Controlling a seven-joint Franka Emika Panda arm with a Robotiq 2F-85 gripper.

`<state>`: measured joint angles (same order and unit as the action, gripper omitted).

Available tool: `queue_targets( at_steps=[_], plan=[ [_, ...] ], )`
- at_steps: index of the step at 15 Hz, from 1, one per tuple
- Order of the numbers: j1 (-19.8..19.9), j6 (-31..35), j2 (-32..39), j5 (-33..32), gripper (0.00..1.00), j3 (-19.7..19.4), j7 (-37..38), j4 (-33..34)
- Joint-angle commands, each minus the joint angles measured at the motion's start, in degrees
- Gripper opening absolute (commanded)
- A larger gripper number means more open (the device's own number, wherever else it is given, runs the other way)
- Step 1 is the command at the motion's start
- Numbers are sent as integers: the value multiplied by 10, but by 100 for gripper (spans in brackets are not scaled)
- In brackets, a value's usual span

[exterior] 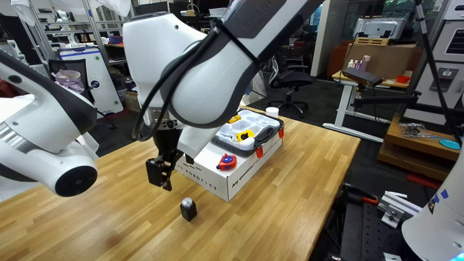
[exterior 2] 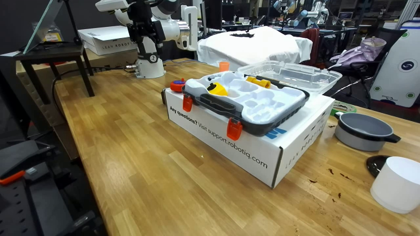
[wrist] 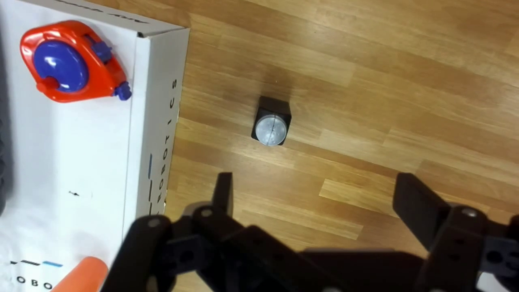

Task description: Pick up the black object from the left side of the table and place it on the white box

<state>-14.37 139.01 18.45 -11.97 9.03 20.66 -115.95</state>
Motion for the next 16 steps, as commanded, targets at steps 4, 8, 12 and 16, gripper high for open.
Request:
queue_targets(
  at_steps=[4,8,12,16],
  plan=[
    [1,13,28,20,100,-20,-11,13],
    [7,20,71,62,100,-14,-55,35],
    [0,10,107,72,100,-22,-66,63],
    [-7,3,134,61,100,-31,-69,89]
  ],
)
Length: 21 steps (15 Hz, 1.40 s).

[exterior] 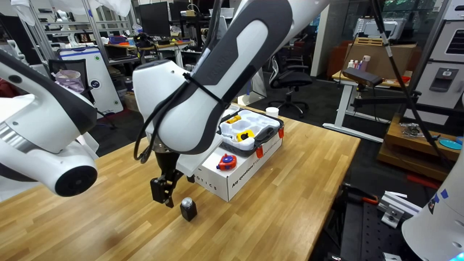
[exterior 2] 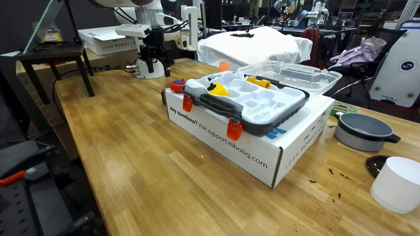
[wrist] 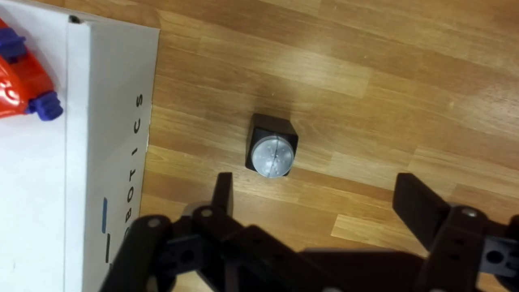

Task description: Pick up the black object from the left side of the table and place it on the white box

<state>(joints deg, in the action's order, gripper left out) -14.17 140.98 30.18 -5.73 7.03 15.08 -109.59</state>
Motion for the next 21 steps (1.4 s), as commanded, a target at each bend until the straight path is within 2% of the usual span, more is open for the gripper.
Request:
queue_targets(
  at_steps=[1,9,21],
  plan=[
    [-11,-20,25,-4,100,-13,-12,31],
    [-21,-35,47,-16,100,-27,-8,40],
    [-16,-29,102,12,100,-20,-7,79]
  ],
)
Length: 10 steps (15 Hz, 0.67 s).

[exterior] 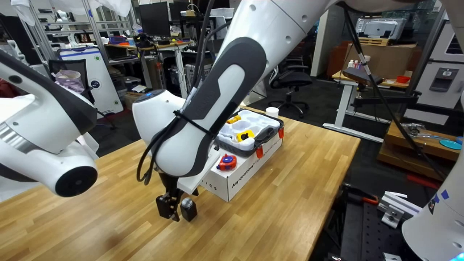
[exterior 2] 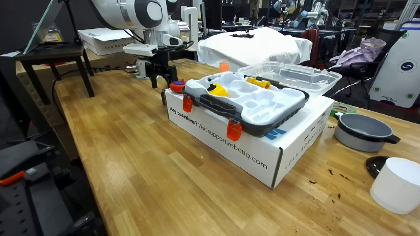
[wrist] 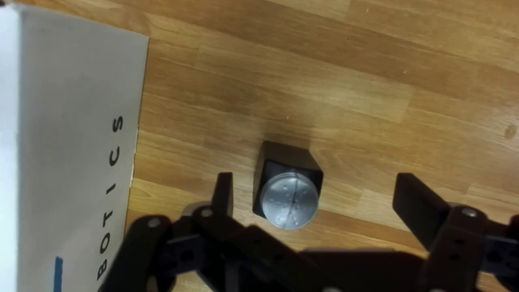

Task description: Pick up the black object from the left side of the table and place it on the white box

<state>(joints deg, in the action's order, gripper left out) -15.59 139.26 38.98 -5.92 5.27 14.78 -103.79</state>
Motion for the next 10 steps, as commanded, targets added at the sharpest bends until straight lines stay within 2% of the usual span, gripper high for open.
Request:
queue_targets(
  at_steps=[1,10],
  plan=[
    [-2,-12,18,15,100,-3,-4,25],
    [3,-11,21,39,100,-14,18,20]
  ],
)
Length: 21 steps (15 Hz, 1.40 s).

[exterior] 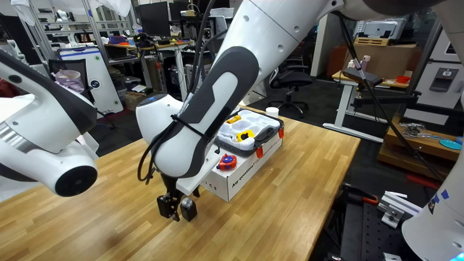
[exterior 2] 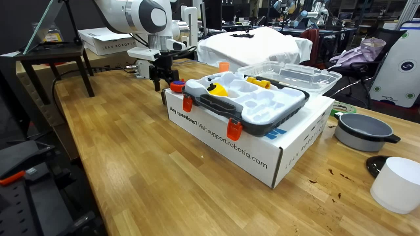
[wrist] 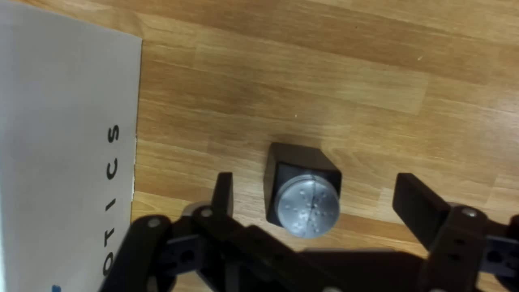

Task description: Pick up the black object from the left side of the table and place it on the white box

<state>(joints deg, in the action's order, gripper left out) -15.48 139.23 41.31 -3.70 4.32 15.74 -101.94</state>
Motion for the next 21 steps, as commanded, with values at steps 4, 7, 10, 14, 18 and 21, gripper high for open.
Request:
queue_targets(
  at_steps=[4,7,10,14,18,21],
  plan=[
    [3,-12,0,25,100,-6,13,4],
    [2,-13,1,30,100,-5,14,4],
    [-1,-15,1,30,100,-7,16,4],
    [0,-14,2,32,58,-6,16,3],
    [-1,-14,0,29,30,-7,17,2],
    [-5,-14,-5,22,14,-12,18,-2]
  ],
)
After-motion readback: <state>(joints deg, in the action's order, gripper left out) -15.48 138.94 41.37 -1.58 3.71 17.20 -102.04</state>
